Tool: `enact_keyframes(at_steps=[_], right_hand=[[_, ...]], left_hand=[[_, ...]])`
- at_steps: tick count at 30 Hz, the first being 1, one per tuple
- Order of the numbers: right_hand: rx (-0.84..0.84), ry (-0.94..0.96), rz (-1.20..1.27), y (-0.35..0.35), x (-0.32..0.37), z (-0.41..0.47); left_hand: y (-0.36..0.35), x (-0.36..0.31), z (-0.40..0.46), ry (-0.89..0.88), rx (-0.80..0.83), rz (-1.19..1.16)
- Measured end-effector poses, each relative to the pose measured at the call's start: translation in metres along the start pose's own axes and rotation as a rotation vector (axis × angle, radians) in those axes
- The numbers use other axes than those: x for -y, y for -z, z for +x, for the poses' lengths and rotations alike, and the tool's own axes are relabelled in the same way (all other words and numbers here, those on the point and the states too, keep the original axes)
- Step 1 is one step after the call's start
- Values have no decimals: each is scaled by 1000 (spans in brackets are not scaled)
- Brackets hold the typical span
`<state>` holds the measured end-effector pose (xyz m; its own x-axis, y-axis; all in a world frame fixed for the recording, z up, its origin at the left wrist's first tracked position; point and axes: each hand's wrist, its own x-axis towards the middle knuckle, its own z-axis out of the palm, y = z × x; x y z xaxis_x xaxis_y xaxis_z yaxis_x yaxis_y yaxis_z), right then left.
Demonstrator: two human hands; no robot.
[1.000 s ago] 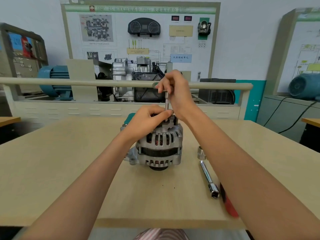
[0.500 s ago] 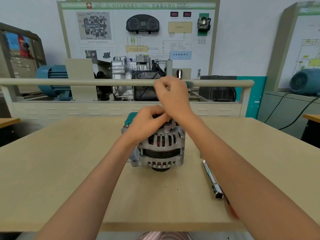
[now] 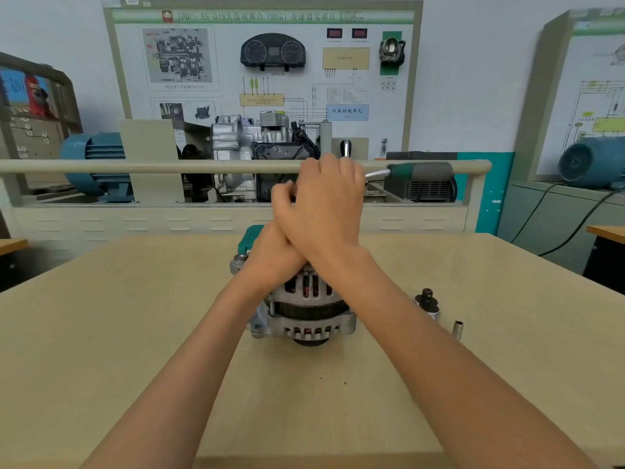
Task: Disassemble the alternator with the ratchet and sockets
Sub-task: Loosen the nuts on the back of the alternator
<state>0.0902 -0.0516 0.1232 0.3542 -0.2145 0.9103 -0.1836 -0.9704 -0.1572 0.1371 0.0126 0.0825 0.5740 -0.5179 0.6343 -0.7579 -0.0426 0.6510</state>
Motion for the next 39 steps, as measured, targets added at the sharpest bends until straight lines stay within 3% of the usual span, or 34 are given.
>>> enact_keyframes(at_steps=[4, 7, 9, 11, 14, 16, 17, 19, 21, 24, 27, 31, 34, 36, 39], right_hand=[[-10, -56, 662, 3, -12, 9], [181, -306, 1231, 8, -24, 18], [287, -401, 1421, 9, -30, 23], [259, -317, 1294, 9, -27, 19], [63, -20, 520, 1, -21, 1], [-11, 27, 25, -2, -17, -5], [-7, 25, -95, -2, -13, -5], [20, 13, -110, -1, -8, -1], [11, 8, 115, -1, -7, 4], [26, -42, 649, 2, -13, 8], [177, -250, 1176, 8, -23, 14], [272, -394, 1473, 6, -25, 22], [164, -245, 1159, 5, -14, 14], [50, -46, 723, 2, -12, 4], [-36, 20, -28, 1, -8, -7]], left_hand=[[1, -5, -1, 34, 72, -43], [0, -6, -1, -20, 98, 10], [0, -7, -1, -41, 78, 14], [-1, -6, 0, -45, 49, 22], [-1, -1, 0, -8, 1, 13], [-1, -2, 0, 18, -20, 15], [-1, -3, 0, 6, -29, 6], [-1, -5, -1, -20, -42, -18], [-1, -7, -2, -6, -38, -13], [0, -9, -2, 14, 27, -20], [-1, -11, -1, -2, 96, 70], [0, -10, -2, -33, 84, 64], [0, -9, -3, -37, 69, 33], [1, -8, -4, -37, 29, 4], [0, -7, -3, -21, -10, -5]])
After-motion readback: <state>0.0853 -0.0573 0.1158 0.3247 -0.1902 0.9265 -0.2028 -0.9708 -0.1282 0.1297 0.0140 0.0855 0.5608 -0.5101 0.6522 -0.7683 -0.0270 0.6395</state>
